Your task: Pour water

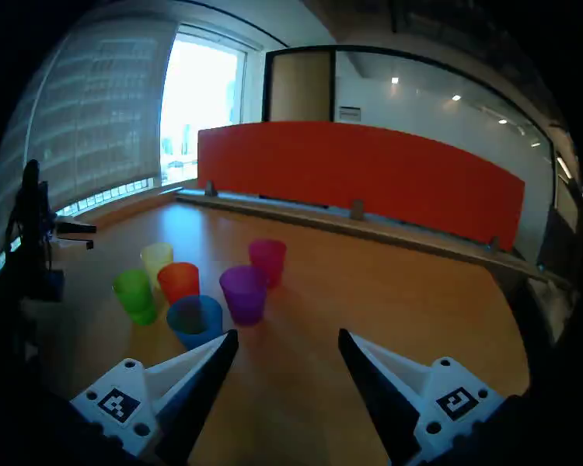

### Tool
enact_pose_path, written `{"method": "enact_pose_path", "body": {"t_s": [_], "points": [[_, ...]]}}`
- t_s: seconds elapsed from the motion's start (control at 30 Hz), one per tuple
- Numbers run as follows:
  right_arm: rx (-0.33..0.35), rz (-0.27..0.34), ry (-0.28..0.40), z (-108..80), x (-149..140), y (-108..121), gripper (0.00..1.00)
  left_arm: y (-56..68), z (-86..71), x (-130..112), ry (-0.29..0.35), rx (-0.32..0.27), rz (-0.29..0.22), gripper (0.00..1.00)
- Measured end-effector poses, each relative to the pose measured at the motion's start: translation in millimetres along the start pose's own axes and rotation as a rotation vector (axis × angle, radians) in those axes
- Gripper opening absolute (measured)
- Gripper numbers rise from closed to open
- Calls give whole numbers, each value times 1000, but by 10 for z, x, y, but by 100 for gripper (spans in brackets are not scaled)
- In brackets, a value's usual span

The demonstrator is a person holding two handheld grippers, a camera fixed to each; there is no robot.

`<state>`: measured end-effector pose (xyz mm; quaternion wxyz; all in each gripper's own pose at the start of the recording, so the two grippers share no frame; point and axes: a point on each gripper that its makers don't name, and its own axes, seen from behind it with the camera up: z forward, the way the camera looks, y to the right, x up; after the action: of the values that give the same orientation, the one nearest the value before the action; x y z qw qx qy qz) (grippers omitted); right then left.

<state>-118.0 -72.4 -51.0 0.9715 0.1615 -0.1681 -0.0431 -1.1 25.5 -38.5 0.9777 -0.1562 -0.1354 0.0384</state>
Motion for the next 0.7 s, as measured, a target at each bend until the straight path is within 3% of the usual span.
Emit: {"method": "enact_pose_path", "body": {"t_s": [0.47,0.7], "points": [[-251,113,209,-136,332,414,100,-151,-106,249,126,136,-75,99],[-339,158,270,-180,380,619,100,-192,-118,290,166,185,-106,99]]}}
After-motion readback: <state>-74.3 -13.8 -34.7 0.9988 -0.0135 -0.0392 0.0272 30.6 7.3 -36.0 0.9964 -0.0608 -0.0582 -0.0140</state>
